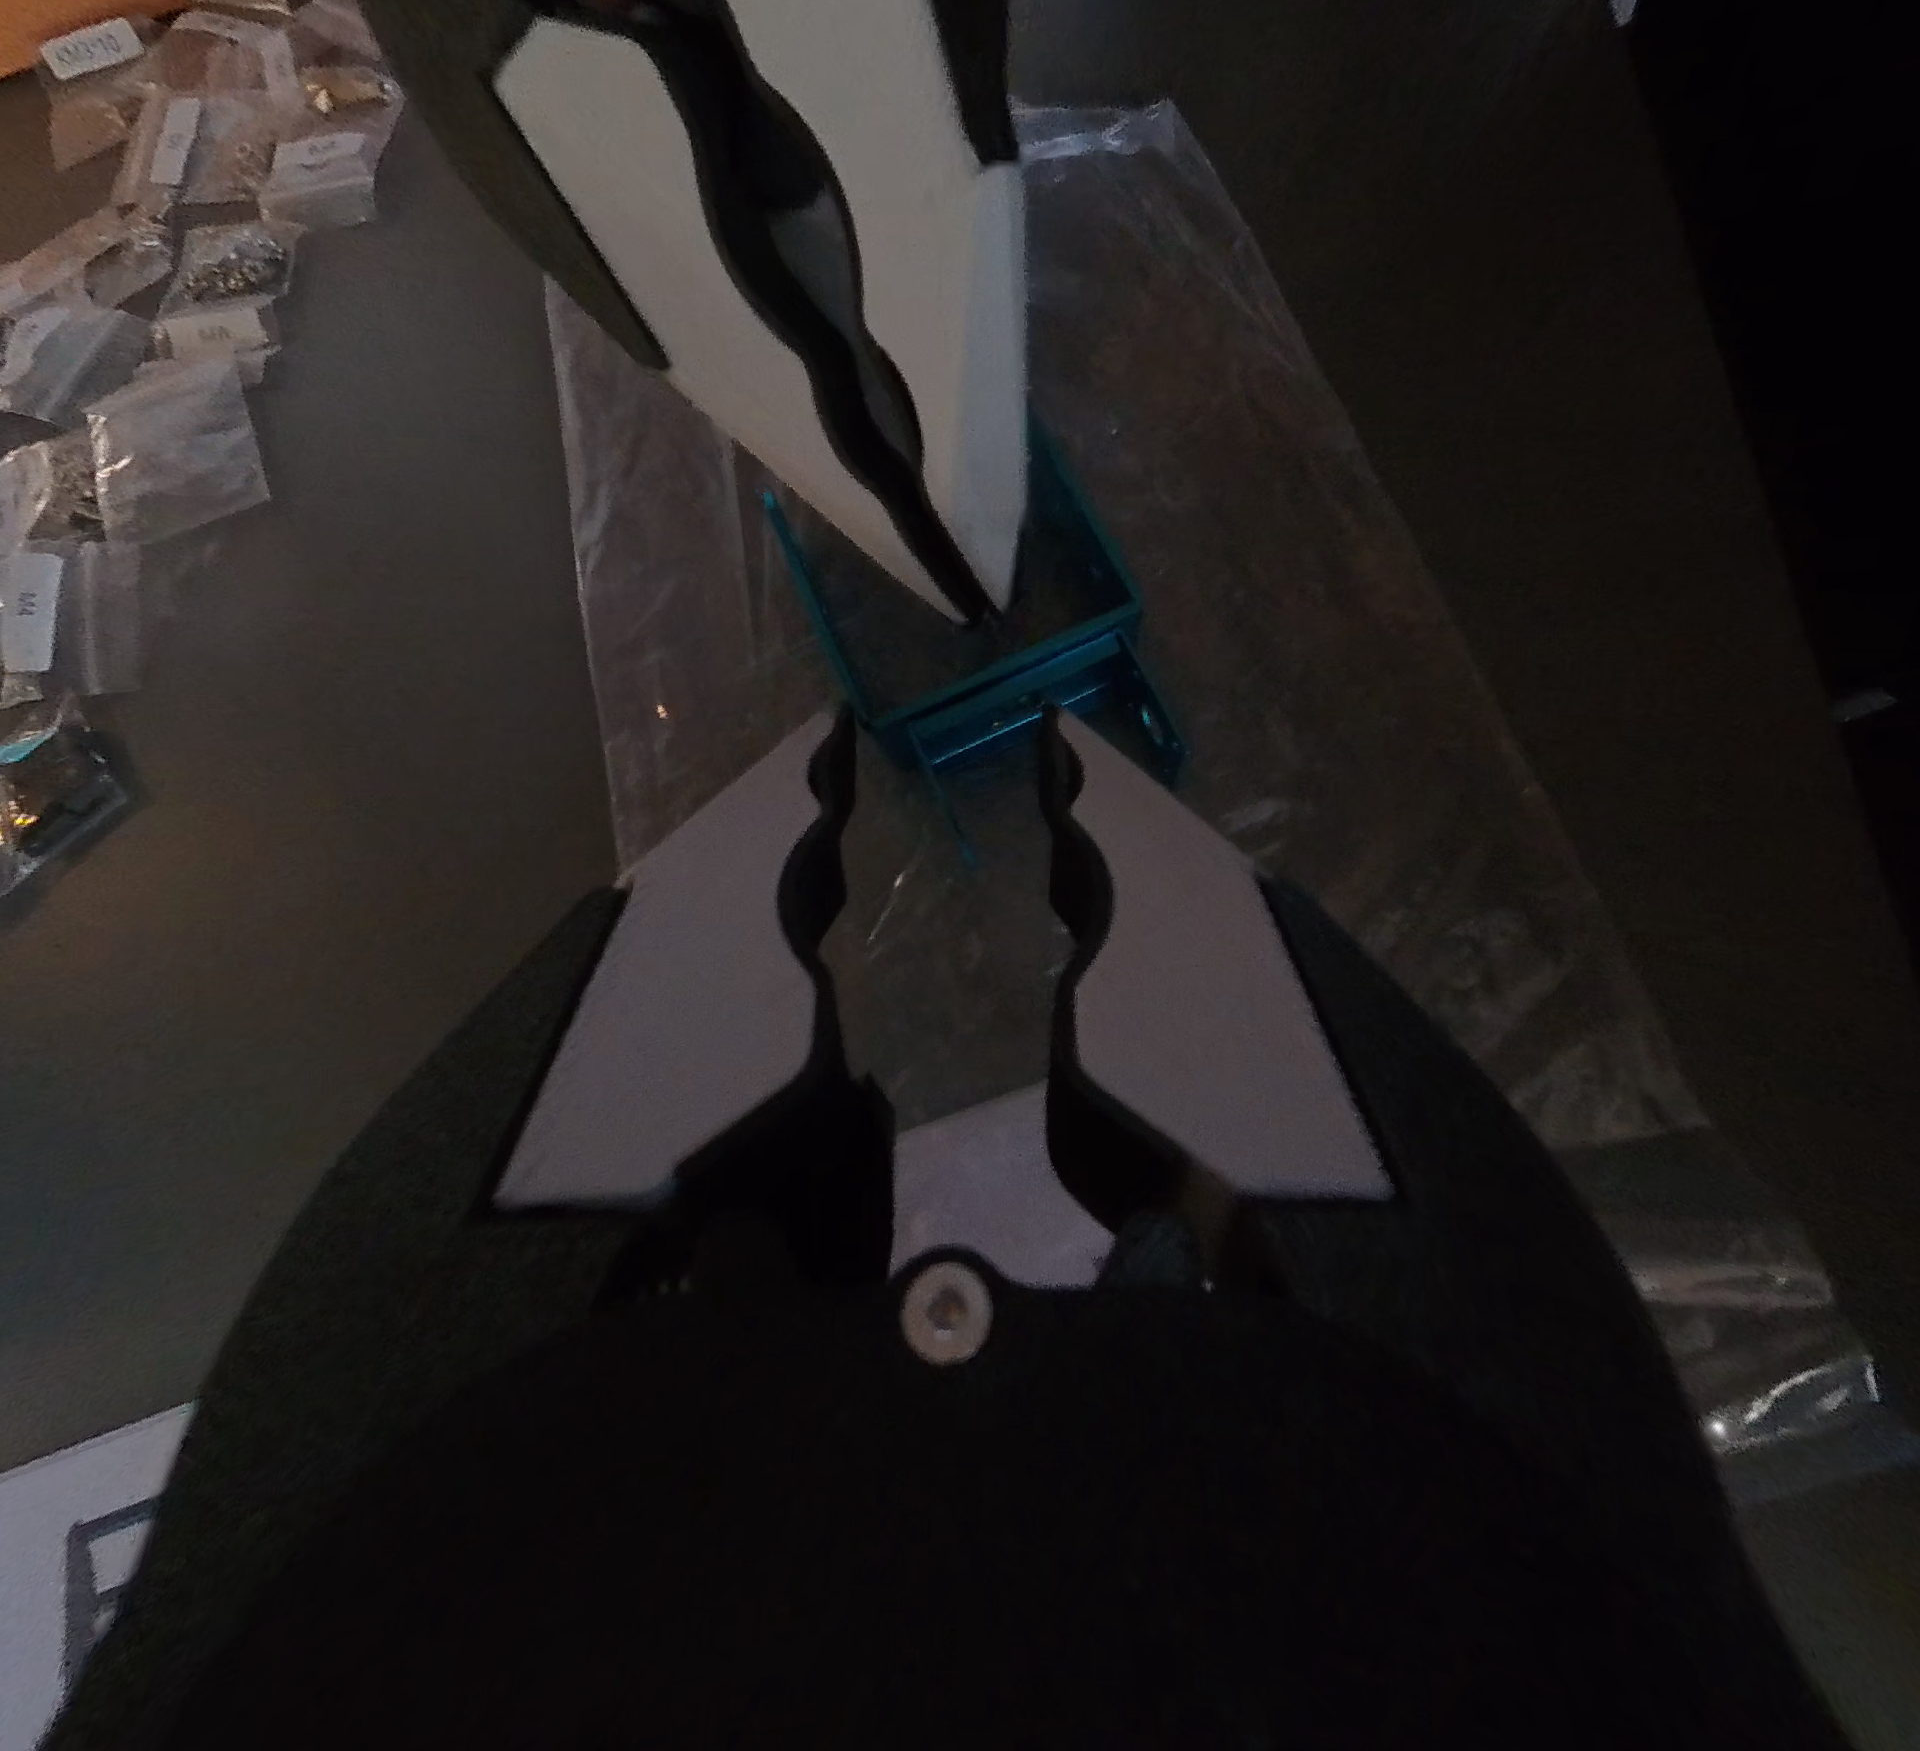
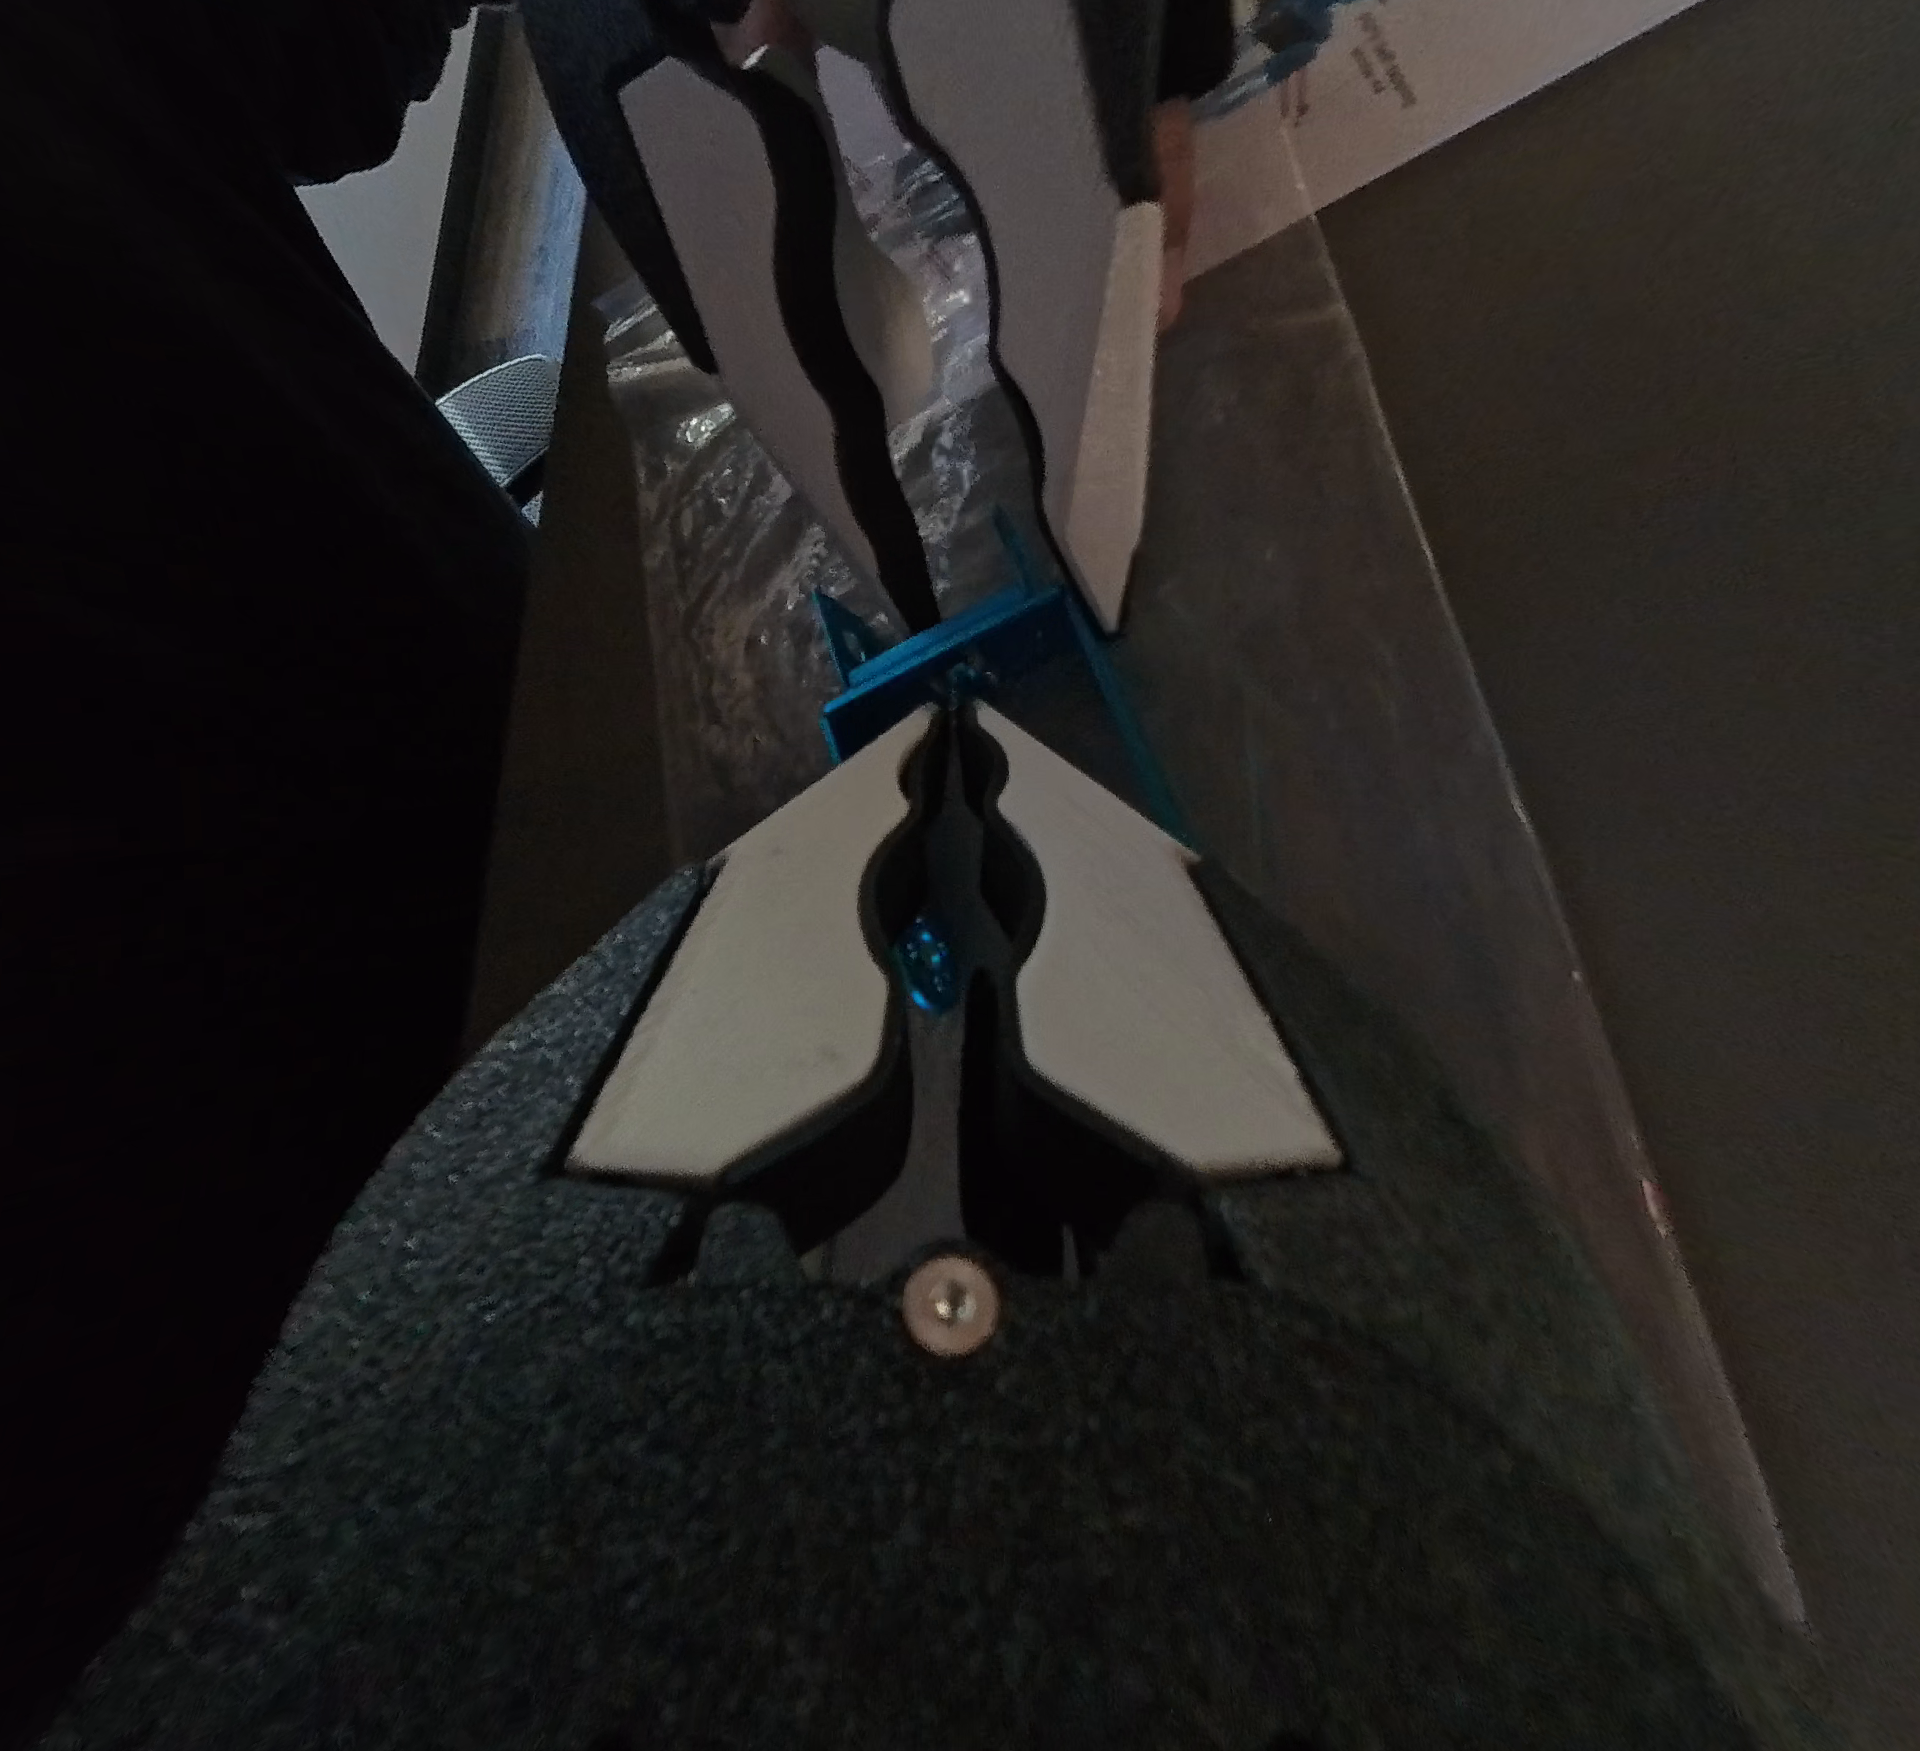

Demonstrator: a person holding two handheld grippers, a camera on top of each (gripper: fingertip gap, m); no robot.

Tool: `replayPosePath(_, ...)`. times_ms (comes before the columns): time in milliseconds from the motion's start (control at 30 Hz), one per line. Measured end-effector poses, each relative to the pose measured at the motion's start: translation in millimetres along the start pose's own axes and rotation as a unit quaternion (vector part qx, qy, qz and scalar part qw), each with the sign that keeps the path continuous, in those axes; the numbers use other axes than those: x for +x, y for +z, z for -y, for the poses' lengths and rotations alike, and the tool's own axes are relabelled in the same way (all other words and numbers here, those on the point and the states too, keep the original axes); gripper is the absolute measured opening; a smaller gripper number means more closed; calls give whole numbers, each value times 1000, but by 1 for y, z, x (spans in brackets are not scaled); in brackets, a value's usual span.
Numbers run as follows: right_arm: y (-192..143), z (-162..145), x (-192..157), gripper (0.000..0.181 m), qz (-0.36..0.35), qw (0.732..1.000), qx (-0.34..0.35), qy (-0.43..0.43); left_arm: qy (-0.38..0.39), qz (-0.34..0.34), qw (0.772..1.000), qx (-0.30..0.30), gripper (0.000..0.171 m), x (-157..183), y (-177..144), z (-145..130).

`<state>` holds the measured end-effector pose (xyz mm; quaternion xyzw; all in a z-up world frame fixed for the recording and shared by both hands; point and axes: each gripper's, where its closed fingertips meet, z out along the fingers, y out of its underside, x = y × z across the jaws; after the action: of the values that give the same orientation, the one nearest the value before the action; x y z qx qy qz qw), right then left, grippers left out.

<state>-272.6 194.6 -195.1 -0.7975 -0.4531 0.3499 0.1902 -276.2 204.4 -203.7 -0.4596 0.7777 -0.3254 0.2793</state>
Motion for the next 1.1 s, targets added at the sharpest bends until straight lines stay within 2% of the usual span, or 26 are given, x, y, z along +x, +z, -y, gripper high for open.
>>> replayPosePath(167,-19,0,-4,0,-32,997,40,63,-13,-18,1000,14,35,6,0,7)
replayPosePath(233,-20,-7,-3,1,-79,992,45,85,-19,-22,999,22,35,7,-1,11)
replayPosePath(333,-17,-2,-12,1,-119,982,79,120,-29,-15,999,25,35,3,1,12)
replayPosePath(500,-12,-3,-13,0,-206,970,59,115,-28,-10,999,18,34,1,3,11)
replayPosePath(633,-7,-12,-6,0,-219,966,34,133,-31,-20,999,6,33,3,6,7)
replayPosePath(700,-8,-10,-6,0,-185,966,72,167,-19,-15,1000,-3,32,5,8,5)
replayPosePath(767,-13,-4,-9,0,-111,958,138,227,-8,-13,1000,-8,32,7,9,4)
replayPosePath(900,-43,6,-10,0,52,897,289,330,-20,-16,1000,-1,31,5,8,6)
replayPosePath(967,-54,1,-8,1,87,876,321,351,-27,-18,999,6,31,4,7,7)
replayPosePath(1100,-70,1,-11,2,124,848,365,364,-32,-19,999,10,31,3,6,8)
